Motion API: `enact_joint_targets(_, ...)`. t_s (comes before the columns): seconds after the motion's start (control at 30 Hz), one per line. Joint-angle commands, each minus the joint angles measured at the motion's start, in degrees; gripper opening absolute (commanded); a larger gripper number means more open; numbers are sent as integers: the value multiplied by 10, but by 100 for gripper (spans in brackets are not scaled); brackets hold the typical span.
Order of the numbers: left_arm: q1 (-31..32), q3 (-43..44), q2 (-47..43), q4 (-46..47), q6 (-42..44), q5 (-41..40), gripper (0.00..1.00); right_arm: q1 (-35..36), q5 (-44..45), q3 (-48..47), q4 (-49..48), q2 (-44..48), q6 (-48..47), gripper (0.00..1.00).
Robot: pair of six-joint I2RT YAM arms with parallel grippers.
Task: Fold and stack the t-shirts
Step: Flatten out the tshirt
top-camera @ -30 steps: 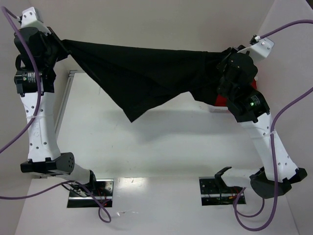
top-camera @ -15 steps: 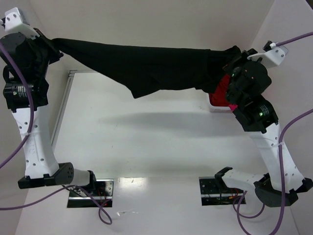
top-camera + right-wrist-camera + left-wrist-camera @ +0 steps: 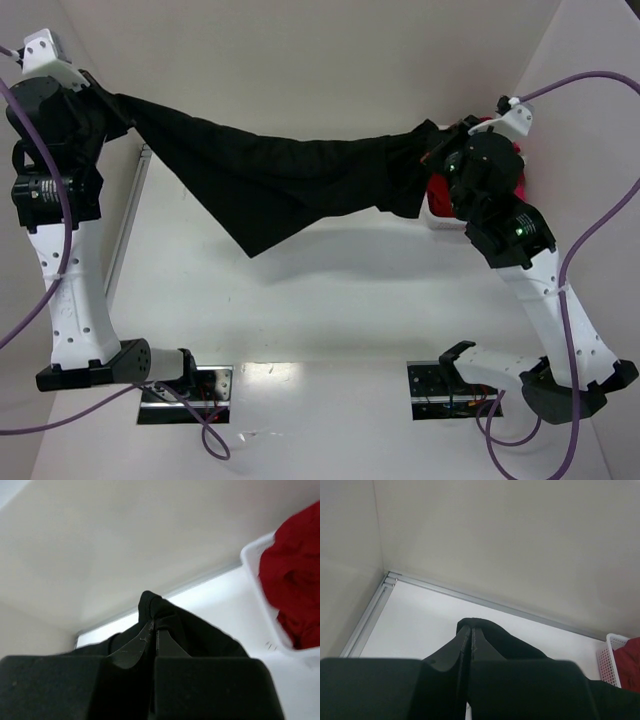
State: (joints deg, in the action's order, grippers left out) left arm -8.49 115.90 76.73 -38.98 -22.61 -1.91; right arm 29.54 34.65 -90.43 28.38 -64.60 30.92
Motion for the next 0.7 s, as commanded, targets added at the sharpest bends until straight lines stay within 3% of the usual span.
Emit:
enact_joint_targets(0.0, -6, -17, -19, 3, 9, -13, 0, 0, -61, 18, 59, 4, 77, 0)
enact_joint_targets(0.3, -6, -34, -32, -4, 25, -59, 0, -5, -111, 86, 126, 85, 129, 0)
enact_joint_targets(0.53, -6, -16, -37, -81, 37, -41, 0, -5, -319, 190, 128, 104, 216, 0)
enact_joint_targets(0.67, -6, -68, -49, -121, 50, 1, 0, -5, -397, 224, 128, 126, 203, 0)
